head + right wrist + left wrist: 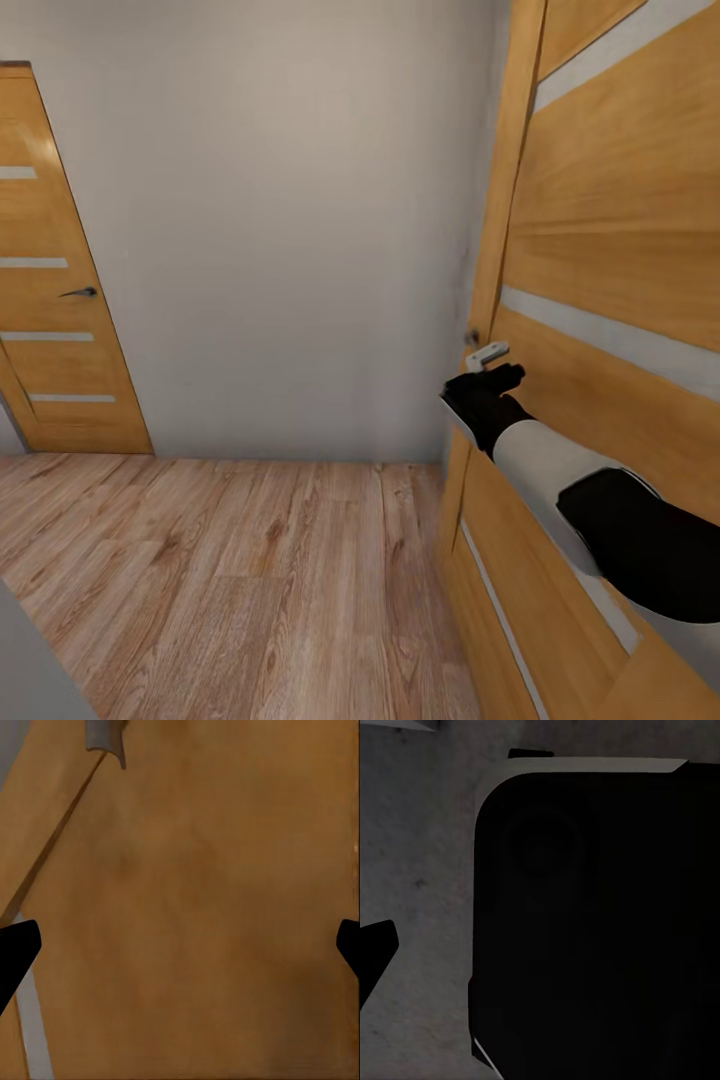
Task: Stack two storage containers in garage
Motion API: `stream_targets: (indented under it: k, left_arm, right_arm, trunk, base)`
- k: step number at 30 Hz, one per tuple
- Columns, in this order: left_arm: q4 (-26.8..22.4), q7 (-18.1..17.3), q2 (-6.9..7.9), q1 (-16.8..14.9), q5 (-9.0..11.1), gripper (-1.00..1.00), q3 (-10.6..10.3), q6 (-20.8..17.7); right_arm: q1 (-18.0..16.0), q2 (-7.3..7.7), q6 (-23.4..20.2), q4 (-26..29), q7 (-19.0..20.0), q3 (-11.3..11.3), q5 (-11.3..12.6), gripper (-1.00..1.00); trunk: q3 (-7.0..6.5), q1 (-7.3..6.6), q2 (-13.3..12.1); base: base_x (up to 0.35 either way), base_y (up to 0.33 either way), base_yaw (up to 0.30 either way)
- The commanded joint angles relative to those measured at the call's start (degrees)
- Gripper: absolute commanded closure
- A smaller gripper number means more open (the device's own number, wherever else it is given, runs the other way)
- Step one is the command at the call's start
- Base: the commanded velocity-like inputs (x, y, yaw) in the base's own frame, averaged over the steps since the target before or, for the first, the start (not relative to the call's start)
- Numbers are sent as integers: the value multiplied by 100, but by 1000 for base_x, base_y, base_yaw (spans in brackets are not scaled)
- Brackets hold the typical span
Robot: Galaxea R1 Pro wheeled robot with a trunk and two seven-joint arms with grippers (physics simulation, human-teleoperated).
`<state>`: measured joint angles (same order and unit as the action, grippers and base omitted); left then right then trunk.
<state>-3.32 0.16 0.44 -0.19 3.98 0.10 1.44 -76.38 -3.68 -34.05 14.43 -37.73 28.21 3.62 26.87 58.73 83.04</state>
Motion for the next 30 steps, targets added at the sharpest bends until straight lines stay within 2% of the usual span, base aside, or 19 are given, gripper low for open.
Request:
stream_targets:
  k: [1, 14, 18, 30]
  left_arm:
    - [-2, 2, 0, 1, 42, -100, -1, 14]
    - [-1, 2, -3, 1, 40, -100, -18, 14]
    - [2, 2, -8, 1, 35, -100, -19, 72]
    - [7, 2, -9, 1, 33, -100, -19, 128]
  right_arm:
    - [-11, 52, -115, 0, -44, 45, -86, -100]
    - [-118, 403, -100, -2, -19, 45, -63, -100]
    - [-155, 610, -64, -2, 23, 45, -47, -100]
    - [-207, 757, -61, -3, 29, 39, -45, -100]
  trunk:
    - [5, 0, 4]
    - [5, 0, 4]
    - [5, 0, 4]
    - [5, 0, 4]
  base:
    - [0, 0, 0]
    - [0, 0, 0]
    - [0, 0, 0]
    - [0, 0, 0]
